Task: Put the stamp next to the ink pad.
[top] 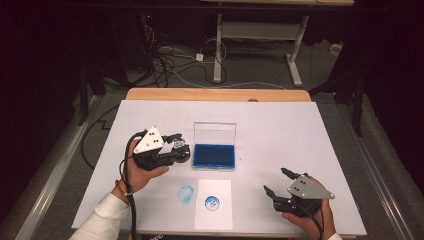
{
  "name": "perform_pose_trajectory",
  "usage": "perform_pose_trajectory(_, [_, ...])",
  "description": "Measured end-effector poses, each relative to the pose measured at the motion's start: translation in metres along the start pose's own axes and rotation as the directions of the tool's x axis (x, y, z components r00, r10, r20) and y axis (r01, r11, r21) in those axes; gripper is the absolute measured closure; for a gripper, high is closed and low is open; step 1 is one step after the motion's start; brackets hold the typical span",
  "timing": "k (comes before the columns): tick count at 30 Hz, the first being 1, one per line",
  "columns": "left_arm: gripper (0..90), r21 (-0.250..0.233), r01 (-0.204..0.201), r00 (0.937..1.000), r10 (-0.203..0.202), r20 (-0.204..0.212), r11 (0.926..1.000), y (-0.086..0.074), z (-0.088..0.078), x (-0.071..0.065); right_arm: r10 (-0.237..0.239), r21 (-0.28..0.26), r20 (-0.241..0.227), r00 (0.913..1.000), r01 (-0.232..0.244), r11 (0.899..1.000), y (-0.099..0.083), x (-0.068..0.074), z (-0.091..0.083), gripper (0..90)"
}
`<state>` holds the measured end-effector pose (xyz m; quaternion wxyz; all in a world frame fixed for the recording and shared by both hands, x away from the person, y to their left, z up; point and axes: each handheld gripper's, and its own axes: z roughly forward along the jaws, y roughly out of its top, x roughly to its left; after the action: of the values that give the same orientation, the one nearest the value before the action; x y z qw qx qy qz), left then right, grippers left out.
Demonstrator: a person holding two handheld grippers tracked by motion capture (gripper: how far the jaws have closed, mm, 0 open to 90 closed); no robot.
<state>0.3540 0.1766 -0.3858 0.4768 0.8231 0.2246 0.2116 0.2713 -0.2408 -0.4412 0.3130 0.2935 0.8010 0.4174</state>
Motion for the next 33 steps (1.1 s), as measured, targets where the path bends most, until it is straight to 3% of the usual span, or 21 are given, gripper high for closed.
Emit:
perform_pose_trajectory(4, [54.2, 0.021, -0.002, 0.9999, 0.002, -0.014, 0.9998, -0.001, 0.006, 0.005, -0.01, -0.005, 0.012, 0.9999, 0.011, 1.0, 0.002, 0.002, -0.001, 25.2])
perform_pose_trajectory(6, [54.3, 0.019, 0.02, 0.9997, -0.019, -0.011, 0.9996, -0.003, 0.011, 0.01, -0.015, -0.004, 0.012, 0.9998, 0.015, 1.0, 0.001, 0.001, -0.002, 25.2])
perform_pose_trajectory(10, [54.2, 0.062, 0.021, 0.9993, -0.019, -0.032, 0.9979, -0.008, 0.023, 0.016, 0.0, -0.007, 0.013, 0.9999, 0.001, 1.0, 0.0, -0.001, -0.002, 25.2])
perform_pose_trajectory(16, [54.2, 0.096, 0.068, 0.997, -0.064, -0.042, 0.9931, -0.019, 0.035, 0.027, 0.005, -0.006, 0.007, 1.0, -0.005, 1.0, 0.0, -0.001, -0.003, 25.3])
perform_pose_trajectory(18, [54.2, 0.111, 0.067, 0.9966, -0.062, -0.055, 0.9915, -0.021, 0.039, 0.03, 0.005, -0.005, 0.005, 1.0, -0.005, 1.0, -0.001, -0.001, -0.003, 25.4])
perform_pose_trajectory(27, [54.2, 0.139, 0.094, 0.9936, -0.084, -0.075, 0.9859, -0.03, 0.046, 0.039, 0.01, 0.001, 0.005, 0.9999, -0.01, 1.0, -0.002, -0.001, -0.003, 25.4])
perform_pose_trajectory(33, [54.2, 0.148, 0.106, 0.9931, -0.097, -0.066, 0.9834, -0.033, 0.05, 0.041, 0.009, 0.0, 0.006, 0.9999, -0.009, 1.0, -0.002, -0.001, -0.004, 25.5])
